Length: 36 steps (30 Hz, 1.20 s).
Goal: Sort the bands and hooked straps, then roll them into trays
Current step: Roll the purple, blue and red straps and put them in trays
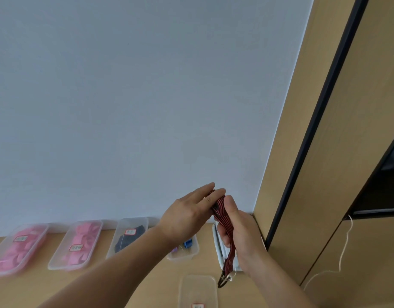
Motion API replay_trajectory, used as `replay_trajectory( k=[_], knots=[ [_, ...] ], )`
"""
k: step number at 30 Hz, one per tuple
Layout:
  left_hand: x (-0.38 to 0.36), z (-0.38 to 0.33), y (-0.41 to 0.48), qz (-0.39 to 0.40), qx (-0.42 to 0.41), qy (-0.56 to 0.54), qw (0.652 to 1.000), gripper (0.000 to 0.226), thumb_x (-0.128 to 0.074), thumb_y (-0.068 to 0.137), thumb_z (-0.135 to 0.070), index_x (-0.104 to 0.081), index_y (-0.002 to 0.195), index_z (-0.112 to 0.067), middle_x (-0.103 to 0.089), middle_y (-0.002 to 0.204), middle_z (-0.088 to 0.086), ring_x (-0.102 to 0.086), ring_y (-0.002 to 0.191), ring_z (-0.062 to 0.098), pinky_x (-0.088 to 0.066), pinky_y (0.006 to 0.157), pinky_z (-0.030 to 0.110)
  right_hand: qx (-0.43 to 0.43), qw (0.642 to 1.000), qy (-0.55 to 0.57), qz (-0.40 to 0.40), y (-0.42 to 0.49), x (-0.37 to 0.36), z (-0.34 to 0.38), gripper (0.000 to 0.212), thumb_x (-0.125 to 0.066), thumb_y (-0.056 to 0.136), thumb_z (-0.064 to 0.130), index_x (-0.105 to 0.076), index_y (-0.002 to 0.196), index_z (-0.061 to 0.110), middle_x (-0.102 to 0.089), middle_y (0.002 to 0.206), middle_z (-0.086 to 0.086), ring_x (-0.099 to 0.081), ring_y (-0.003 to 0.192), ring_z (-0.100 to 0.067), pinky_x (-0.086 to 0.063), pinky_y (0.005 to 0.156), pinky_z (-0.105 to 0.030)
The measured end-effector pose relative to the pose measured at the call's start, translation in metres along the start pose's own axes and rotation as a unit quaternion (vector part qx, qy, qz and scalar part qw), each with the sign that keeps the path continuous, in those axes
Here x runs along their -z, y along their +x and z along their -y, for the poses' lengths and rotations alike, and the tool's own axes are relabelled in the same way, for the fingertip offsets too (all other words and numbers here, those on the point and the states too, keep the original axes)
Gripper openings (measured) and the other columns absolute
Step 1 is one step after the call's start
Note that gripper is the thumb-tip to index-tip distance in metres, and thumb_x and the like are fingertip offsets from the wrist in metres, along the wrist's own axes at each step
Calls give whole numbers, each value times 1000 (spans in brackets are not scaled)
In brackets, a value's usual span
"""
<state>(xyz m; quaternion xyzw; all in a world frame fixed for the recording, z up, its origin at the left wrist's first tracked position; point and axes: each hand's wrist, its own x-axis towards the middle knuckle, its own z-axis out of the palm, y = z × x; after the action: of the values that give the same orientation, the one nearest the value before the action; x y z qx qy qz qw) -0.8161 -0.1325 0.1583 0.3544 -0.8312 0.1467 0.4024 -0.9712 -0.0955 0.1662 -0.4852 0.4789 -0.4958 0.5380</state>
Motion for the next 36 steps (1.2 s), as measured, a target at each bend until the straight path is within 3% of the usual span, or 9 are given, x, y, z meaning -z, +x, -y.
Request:
replay_trajectory(
  k=[4, 7, 10, 12, 15, 24, 28, 31, 36],
  knots=[
    [-3, 6, -7, 35, 13, -28, 999, 57, -70, 84, 7, -59, 136, -14, -59, 138, 14, -66, 114, 27, -61, 78, 36, 14, 1000, -1, -5, -2, -1, 1, 76, -52, 73, 70, -60, 84, -5, -51, 58, -5, -40, 44, -12, -33, 47, -24],
    [-1, -1, -4, 72, 197, -210, 955, 70, -55, 93, -1, -31, 149, -36, -42, 152, -5, -55, 128, 12, -48, 91, 12, 36, 999, 9, -5, -3, 0, 0, 71, -52, 81, 63, -59, 86, -7, -55, 59, -5, -44, 47, -12, -35, 48, -23],
    [10, -7, 10, 101, 475, -494, 721, 50, -52, 97, -29, -44, 145, -22, -59, 138, 5, -64, 115, 20, -55, 89, 25, 68, 998, 3, 2, -3, 0, -1, 59, -53, 84, 60, -59, 81, 1, -59, 61, -4, -48, 49, -12, -39, 49, -22],
    [16, -7, 14, 154, 493, -556, 652, 46, -48, 93, -48, -68, 113, -12, -72, 109, 11, -70, 99, 27, -53, 92, 44, 81, 997, -6, 14, -2, 0, -3, 56, -55, 82, 59, -59, 79, 3, -60, 62, -5, -49, 50, -14, -42, 51, -23],
    [21, -12, 18, 162, 453, -568, 667, 41, -58, 90, -47, -71, 96, -9, -72, 97, 18, -68, 95, 32, -48, 100, 53, 78, 997, -11, 25, -1, 2, -6, 54, -55, 82, 58, -60, 77, 5, -59, 61, -8, -50, 51, -16, -43, 51, -27],
    [20, -10, 26, 57, 418, -481, 768, 36, -67, 94, -19, -55, 127, -11, -76, 101, 7, -70, 88, 22, -54, 87, 48, 61, 996, -70, 16, 1, 4, -11, 36, -53, 100, 26, -58, 87, -8, -64, 58, -8, -55, 50, -19, -46, 50, -26],
    [20, -10, 22, 75, 328, -401, 852, 48, -69, 92, -19, -48, 130, -40, -69, 111, -15, -71, 93, 5, -53, 75, 18, 24, 998, -41, 31, 1, 5, -9, 28, -54, 100, 22, -60, 89, -3, -69, 66, -11, -62, 55, -22, -48, 52, -26],
    [22, -9, 18, 72, 266, -351, 895, 55, -67, 92, -21, -41, 126, -56, -63, 118, -29, -65, 106, -1, -54, 78, 17, -11, 998, -36, 50, 2, 8, -6, 24, -55, 100, 23, -61, 95, -1, -73, 73, -14, -63, 57, -24, -45, 52, -30],
    [21, -3, 7, 78, 128, -181, 972, 53, -64, 94, -25, -45, 143, -33, -60, 135, -9, -63, 104, 6, -58, 78, 26, 16, 995, -75, 60, 3, 12, -5, 25, -52, 100, 21, -64, 94, 0, -72, 71, -17, -67, 64, -20, -50, 66, -29]
  ],
)
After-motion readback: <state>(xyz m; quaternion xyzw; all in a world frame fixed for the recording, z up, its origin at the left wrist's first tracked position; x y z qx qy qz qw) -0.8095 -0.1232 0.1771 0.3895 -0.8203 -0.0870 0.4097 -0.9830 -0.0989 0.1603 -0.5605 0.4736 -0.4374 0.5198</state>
